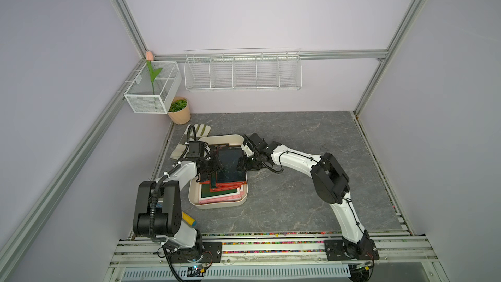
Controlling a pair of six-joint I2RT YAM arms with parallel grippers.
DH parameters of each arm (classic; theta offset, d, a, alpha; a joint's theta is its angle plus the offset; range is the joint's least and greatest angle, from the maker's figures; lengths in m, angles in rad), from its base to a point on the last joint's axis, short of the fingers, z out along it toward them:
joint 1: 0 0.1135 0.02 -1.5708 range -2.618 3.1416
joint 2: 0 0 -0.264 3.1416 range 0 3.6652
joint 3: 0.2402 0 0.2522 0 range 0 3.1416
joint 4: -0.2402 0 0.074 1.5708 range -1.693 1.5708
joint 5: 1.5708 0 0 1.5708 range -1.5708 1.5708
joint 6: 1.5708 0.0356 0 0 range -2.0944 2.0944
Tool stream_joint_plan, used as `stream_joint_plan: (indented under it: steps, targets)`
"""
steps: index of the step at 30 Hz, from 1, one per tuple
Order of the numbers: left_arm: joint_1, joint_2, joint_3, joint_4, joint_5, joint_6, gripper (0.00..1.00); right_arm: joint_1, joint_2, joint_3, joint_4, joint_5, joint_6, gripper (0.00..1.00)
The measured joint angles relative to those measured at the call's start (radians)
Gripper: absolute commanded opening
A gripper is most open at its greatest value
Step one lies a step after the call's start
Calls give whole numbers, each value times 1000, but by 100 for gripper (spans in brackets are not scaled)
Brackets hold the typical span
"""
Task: Take out the writing tablet from the storage box
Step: Pick up the writing tablet from the storage box.
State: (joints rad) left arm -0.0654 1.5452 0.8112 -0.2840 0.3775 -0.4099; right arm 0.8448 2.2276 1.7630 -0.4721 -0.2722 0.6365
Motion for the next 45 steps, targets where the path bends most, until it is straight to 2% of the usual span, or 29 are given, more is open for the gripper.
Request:
stream_joint_plan:
  steps: [7,17,27,32,37,40,45]
  targets:
    - [5,-24,-51,79,82,-17,42,-11,0,0,-40,26,3,52]
    - [5,-87,-66,100,127,-39,39,-13,0,0,-59,48,8,51]
    - [7,-58,-69,173,182,-59,37,-21,0,0,-76,48,15,51]
    - [-33,-32,-72,181,300,-69,35,-10,0,2,-20,9,19,51]
    - [-24,-28,-72,182,333,-72,34,-8,0,2,-9,2,19,51]
    - [-24,-28,-72,182,335,-73,32,-9,0,2,-9,2,19,51]
    - [-24,-29,-70,168,317,-76,22,-10,0,2,-9,1,19,52]
